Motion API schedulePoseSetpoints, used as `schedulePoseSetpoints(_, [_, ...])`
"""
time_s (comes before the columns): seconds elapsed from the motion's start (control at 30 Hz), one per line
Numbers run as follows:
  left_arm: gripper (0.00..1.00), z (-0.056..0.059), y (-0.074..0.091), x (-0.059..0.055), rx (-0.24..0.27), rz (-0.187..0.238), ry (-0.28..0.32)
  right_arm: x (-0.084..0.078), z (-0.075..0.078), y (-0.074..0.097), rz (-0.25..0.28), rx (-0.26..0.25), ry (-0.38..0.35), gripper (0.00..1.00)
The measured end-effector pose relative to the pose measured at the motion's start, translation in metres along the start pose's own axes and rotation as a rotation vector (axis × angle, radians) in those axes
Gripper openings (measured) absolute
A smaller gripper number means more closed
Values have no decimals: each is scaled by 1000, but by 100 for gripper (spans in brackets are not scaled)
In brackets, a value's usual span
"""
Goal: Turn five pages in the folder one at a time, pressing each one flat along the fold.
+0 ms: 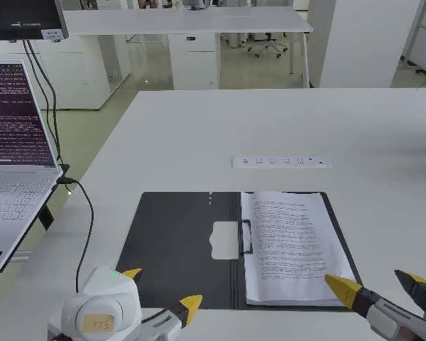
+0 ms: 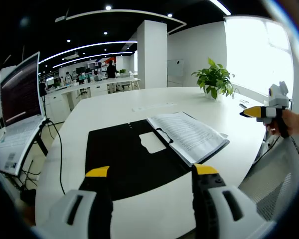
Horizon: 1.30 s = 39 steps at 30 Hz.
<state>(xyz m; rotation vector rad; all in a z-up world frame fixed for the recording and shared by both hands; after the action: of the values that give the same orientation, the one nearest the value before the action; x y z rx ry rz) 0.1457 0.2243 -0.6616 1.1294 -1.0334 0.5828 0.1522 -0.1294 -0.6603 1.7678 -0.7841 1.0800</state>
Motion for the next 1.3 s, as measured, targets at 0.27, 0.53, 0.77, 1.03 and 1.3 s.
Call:
schedulePoseSetpoints(0.27, [68,1,-1,-1,-4,-9,-5,-4,-5,-4,-42,14,45,92])
schedulePoseSetpoints(0.53, [68,2,-2,-2,-9,-18,-11,-5,-4,-3,-49,13,54,91])
schedulePoseSetpoints(0.77, [68,2,-2,-3,-9,-21,-8,-5,-4,-3,-51,12,51,91])
schedulePoseSetpoints(1.03, [67,2,-5,-1,-20,-22,-9,-4,-3,-3,-55,18,48,91])
schedulePoseSetpoints(1.3, [66,5,-10,2,-32,-33,-22,-4,4,1,-74,16,58,91])
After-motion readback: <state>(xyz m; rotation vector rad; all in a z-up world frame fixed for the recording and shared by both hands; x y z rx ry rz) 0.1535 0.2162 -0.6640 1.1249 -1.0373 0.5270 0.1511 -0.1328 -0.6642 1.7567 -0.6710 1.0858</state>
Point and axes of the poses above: the centre of the closed fingertips' face, and the gripper's own axes: y roughly backward along the fingers, z roughly to its right, x roughly out of its top, the point moved 9 cm from there along y, roughly backward along the fingers, and after that the axes turned 2 degrees about y, right-handed, at the moved point
